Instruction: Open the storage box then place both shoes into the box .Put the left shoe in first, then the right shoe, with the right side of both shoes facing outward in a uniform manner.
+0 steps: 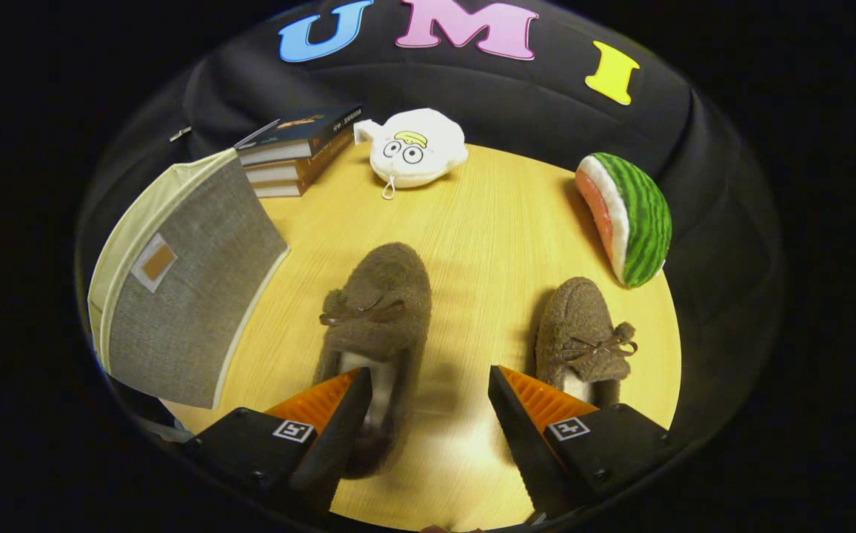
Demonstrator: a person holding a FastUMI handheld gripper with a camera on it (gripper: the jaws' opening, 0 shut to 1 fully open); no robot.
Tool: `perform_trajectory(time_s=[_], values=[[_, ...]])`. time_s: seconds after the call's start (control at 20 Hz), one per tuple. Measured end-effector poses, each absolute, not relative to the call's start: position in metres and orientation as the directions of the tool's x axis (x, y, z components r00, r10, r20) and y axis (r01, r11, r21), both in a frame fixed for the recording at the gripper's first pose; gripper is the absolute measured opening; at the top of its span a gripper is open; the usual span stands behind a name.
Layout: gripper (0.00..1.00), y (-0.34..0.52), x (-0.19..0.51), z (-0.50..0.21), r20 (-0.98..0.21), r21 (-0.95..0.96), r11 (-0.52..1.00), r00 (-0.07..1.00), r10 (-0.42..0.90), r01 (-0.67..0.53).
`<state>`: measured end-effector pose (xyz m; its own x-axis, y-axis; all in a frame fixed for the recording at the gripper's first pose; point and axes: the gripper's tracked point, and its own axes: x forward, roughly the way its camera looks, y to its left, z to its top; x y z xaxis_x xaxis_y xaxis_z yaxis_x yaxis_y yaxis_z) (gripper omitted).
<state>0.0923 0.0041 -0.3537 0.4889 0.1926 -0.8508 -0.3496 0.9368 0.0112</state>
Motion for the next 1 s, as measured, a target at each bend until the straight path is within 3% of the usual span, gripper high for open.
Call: perform_trajectory(time_s=[0.2, 0.3, 0.45, 0.65, 0.9, 1.0], values=[[0.98, 0.011, 0.097, -0.373, -0.874, 0.096, 0.937, 0.421, 0.241, -0.337], [0.93, 0.018, 0.099, -0.374, -0.871, 0.144, 0.932, 0.405, 0.279, -0.332], [0.61, 0.029, 0.102, -0.379, -0.863, 0.188, 0.922, 0.392, 0.319, -0.338], [0.36, 0.035, 0.101, -0.381, -0.873, 0.232, 0.922, 0.353, 0.338, -0.308], [0.10, 0.031, 0.101, -0.380, -0.873, 0.239, 0.930, 0.357, 0.331, -0.279], [0.06, 0.029, 0.100, -0.379, -0.875, 0.236, 0.939, 0.364, 0.317, -0.250]])
